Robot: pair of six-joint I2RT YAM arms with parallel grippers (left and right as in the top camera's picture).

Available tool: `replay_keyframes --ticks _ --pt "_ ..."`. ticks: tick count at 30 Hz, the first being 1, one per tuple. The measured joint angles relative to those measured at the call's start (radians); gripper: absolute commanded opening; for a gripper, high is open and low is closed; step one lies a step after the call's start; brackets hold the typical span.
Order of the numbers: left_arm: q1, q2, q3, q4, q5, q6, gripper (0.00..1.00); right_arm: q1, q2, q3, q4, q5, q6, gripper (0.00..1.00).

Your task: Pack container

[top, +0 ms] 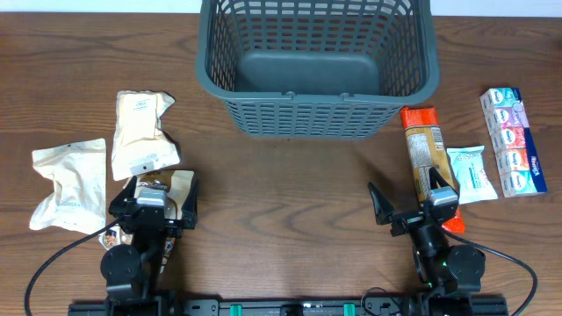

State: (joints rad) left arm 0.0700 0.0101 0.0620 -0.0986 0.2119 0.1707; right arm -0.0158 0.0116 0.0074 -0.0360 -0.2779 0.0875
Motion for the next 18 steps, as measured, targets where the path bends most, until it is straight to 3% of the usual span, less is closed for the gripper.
replay_keyframes --ticks 5,9,18 --pt "0.000 0.000 -0.006 0.085 0.027 -0.050 0.99 0.000 0.000 0.005 0.071 -0.011 -0.023 0.99" --pt "0.000 0.004 0.043 0.055 0.045 -0.095 0.99 0.000 0.000 0.055 0.075 -0.016 -0.043 0.99" --pt "0.000 0.196 0.434 -0.027 0.115 -0.180 0.99 0.000 0.010 0.327 0.068 -0.023 -0.051 0.99"
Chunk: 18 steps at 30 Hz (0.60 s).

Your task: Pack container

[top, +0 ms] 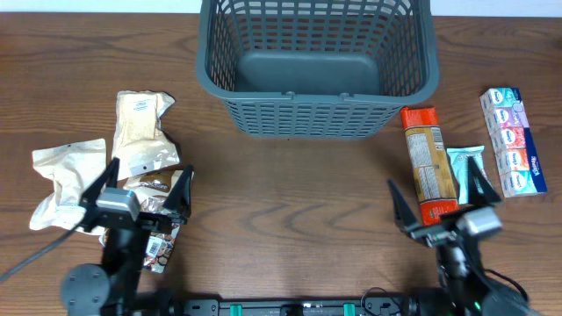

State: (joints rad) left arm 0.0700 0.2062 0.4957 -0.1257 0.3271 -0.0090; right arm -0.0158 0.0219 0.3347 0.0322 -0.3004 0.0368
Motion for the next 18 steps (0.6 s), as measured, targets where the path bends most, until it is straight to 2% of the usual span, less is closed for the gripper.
replay_keyframes --ticks 5,9,13,18 --pt "0.000 0.212 0.256 -0.144 0.090 -0.048 0.99 0.000 0.074 0.177 0.005 -0.026 0.015 0.99" --pt "0.000 0.386 0.459 -0.222 0.173 -0.071 0.99 0.000 0.160 0.291 0.011 -0.044 0.112 0.99" --pt "0.000 0.469 0.581 -0.229 0.223 -0.077 0.99 0.000 0.225 0.351 0.051 -0.077 0.184 0.99" --pt "0.000 0.476 0.629 -0.202 0.249 -0.077 0.99 0.000 0.273 0.361 0.157 -0.098 0.268 0.99"
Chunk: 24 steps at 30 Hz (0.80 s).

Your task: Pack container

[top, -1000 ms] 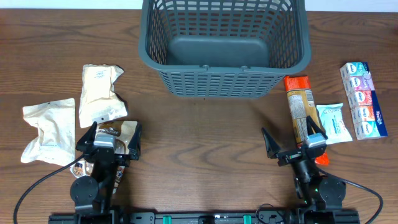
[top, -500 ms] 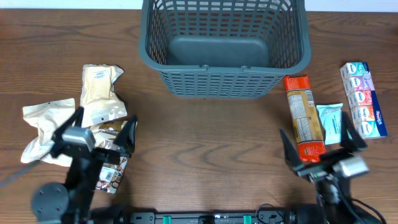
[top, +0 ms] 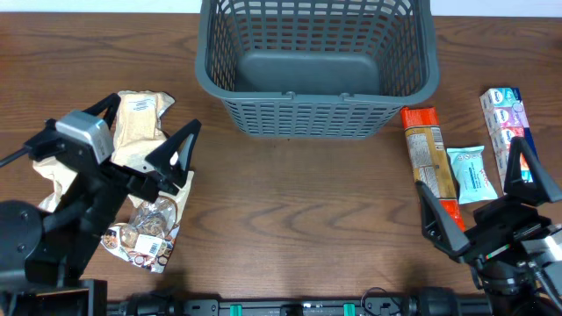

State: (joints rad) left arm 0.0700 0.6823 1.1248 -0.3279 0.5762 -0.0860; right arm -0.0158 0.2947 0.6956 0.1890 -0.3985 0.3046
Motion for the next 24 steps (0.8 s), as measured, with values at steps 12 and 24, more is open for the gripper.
replay_keyframes --ticks 12,24 --pt "0.000 0.152 0.290 -0.342 0.002 0.061 0.99 0.000 0.408 0.570 -0.652 -0.015 0.000 0.99" --pt "0.000 0.352 0.641 -0.822 -0.163 0.167 0.99 0.000 0.730 1.151 -1.412 0.212 -0.158 0.99"
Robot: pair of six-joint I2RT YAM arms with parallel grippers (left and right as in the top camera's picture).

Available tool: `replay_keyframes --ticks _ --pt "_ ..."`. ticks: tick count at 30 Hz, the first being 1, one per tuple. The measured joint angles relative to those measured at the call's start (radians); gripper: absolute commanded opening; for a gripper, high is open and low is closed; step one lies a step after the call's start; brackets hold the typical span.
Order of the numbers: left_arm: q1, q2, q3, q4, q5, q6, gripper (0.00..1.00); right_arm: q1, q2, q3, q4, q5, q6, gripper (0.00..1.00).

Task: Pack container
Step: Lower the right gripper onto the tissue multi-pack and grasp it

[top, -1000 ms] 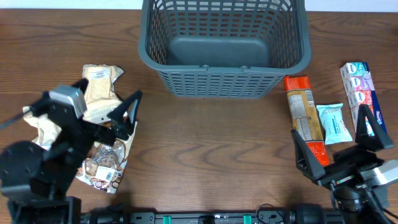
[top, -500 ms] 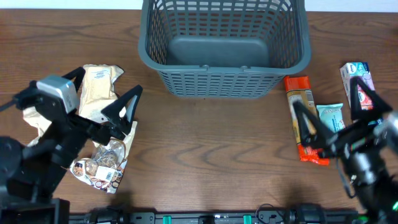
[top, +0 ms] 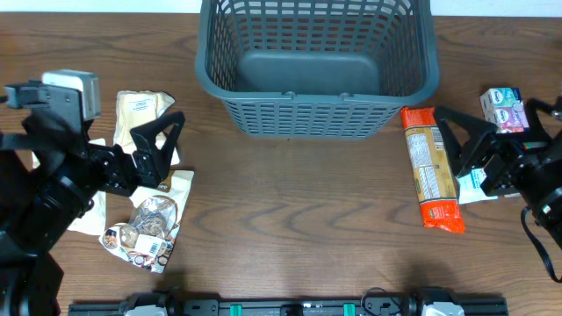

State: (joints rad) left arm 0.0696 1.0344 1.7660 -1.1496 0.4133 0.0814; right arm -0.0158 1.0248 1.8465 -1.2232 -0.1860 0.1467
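The grey plastic basket [top: 316,66] stands empty at the back middle of the table. My left gripper [top: 160,142] is open above a cream pouch [top: 140,107] and a printed snack pouch [top: 147,226]. A second cream pouch [top: 88,215] is mostly hidden under the left arm. On the right lies a long orange packet [top: 430,167]. My right gripper [top: 464,145] is open just to the right of it, above a teal packet [top: 467,187] that it largely covers. Neither gripper holds anything.
A multicoloured box [top: 500,99] lies at the far right, partly behind the right arm. The wooden table [top: 299,211] runs to a black rail at the front edge. The basket's walls rise high at the back.
Both arms have risen and moved toward the back. The left gripper is now over the cream and snack pouches. The right gripper is now beside the orange packet, over the teal one. No item has moved.
Both grippers first sat low and open near the front edge, left by the snack pouch, right by the orange packet's end. At each later moment they stood higher and further outward, and now hang open over the items at either side. The basket has stayed empty.
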Motion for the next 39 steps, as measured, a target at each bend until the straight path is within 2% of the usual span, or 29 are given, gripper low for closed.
replay_keyframes --ticks 5,8,10,15,20,24,29,33,39 --pt "-0.001 0.013 0.002 -0.180 -0.109 0.034 0.99 0.000 0.012 0.005 -0.177 0.200 -0.028 0.99" --pt "0.000 0.012 -0.018 -0.233 -0.163 0.064 0.99 0.000 0.012 0.005 -0.230 0.300 -0.025 0.99" --pt "-0.001 -0.005 -0.064 -0.211 -0.174 0.092 0.99 0.000 0.009 0.005 -0.235 0.357 -0.024 0.99" --pt "0.000 -0.101 -0.293 -0.035 -0.182 0.137 0.99 0.000 0.008 0.005 -0.232 0.442 -0.024 0.99" --pt "0.000 -0.226 -0.596 0.126 -0.189 0.148 0.99 0.000 0.004 0.005 -0.233 0.475 -0.022 0.99" --pt "-0.001 -0.280 -0.740 0.219 -0.193 0.133 0.99 0.000 -0.010 0.005 -0.233 0.483 -0.024 0.99" --pt "0.003 -0.290 -0.763 0.257 -0.207 0.120 0.99 -0.012 -0.022 -0.010 -0.229 0.498 -0.026 0.99" --pt "0.037 -0.294 -0.763 0.271 -0.219 0.098 0.99 -0.075 -0.020 -0.079 -0.195 0.485 -0.024 0.99" --pt "0.075 -0.295 -0.763 0.273 -0.230 0.075 0.99 -0.319 0.024 -0.207 -0.127 0.385 -0.003 0.99"
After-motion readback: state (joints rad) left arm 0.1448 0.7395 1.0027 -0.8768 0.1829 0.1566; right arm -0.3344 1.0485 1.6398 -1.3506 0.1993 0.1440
